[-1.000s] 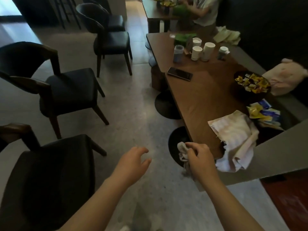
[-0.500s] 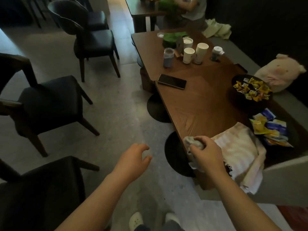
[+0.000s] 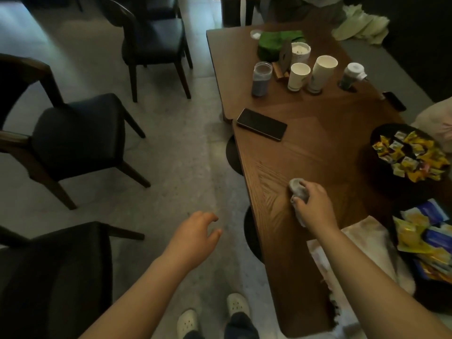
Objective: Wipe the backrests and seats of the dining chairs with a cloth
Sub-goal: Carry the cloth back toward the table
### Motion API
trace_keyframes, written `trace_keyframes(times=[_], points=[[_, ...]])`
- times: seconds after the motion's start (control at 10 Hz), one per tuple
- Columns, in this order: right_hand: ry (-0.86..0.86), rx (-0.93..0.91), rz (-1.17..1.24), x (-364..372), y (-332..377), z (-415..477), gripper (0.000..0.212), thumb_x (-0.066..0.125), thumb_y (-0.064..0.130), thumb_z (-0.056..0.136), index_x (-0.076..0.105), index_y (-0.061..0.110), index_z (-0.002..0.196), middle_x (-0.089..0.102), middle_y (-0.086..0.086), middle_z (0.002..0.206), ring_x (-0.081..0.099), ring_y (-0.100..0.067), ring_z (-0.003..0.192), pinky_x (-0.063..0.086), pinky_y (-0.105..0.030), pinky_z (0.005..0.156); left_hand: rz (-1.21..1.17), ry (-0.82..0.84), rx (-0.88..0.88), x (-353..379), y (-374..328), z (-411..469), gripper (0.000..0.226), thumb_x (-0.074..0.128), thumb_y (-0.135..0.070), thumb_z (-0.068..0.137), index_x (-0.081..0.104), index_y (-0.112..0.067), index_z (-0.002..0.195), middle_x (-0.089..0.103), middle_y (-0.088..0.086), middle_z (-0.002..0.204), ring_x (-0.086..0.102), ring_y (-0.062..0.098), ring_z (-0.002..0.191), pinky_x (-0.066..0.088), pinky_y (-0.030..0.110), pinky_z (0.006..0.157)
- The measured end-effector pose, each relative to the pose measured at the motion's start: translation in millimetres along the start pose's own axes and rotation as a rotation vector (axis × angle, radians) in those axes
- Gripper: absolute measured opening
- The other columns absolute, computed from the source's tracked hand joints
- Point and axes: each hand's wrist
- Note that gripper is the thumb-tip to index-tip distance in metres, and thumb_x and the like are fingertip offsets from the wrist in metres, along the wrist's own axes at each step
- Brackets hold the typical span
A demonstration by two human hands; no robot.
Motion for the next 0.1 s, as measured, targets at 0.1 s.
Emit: trace_keyframes(times=[0.1], points=[[0.008,-0.001,-0.059,1.0,-2.2,8.2,0.044,0.057,0.015,0.093,0.05,0.008,0.136,0.05,-0.012,0.138,0.045,-0.03,0.126,0.036,-0.045,0.108,-0.029,-0.032,-0.037,4.7,-3.7,4.0,0.043,0.05,-0.038,0.098,0.05,-0.022,0.137,0.05,-0.002,0.136,0.05,0.012,0.12,0.038,0.021,0.095]])
Point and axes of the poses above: each hand's wrist, its own z-axis towards the middle knuckle, its own x-axis out of the palm, y = z × x
